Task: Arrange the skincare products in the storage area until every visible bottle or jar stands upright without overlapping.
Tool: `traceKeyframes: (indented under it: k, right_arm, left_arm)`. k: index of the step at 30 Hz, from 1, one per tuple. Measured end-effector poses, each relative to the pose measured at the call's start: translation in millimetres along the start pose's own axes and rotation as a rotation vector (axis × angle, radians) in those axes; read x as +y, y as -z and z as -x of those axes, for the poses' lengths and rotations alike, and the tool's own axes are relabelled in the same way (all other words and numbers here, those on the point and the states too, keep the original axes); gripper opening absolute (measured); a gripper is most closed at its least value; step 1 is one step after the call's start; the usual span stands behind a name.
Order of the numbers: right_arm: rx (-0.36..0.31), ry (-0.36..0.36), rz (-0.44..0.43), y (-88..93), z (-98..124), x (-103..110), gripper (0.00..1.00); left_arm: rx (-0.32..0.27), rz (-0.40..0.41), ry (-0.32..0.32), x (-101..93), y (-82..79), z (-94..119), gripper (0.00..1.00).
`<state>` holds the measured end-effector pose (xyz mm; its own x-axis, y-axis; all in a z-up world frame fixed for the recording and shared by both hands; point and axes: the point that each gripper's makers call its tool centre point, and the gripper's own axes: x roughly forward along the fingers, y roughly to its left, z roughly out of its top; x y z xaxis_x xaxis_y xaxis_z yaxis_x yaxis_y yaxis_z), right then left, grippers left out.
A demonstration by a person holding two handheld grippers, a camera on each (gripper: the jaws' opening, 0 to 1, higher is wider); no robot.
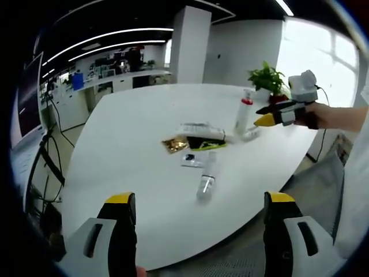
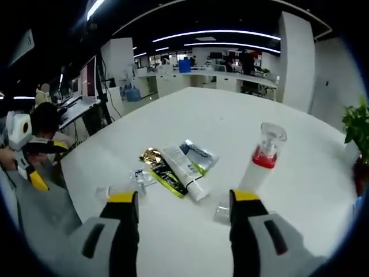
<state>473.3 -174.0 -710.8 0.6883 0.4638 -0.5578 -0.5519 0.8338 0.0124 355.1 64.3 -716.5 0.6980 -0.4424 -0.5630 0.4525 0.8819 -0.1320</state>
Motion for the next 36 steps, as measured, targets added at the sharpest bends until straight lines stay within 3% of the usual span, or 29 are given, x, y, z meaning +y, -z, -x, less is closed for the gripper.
traceKeyframes:
  k: [21, 36]
  right_arm:
    - [-0.019, -0.017, 0.073, -34.1, -28, -14, 0.63]
    - [0.005, -0.048, 0.138, -44.7, -46, -14, 0.61]
  left_arm:
    - [0.011, 0.009, -0.019, 4.2, 1.4, -1, 0.9]
    - [0.008, 0.025, -0.023, 5.2, 0.2, 0, 0.89]
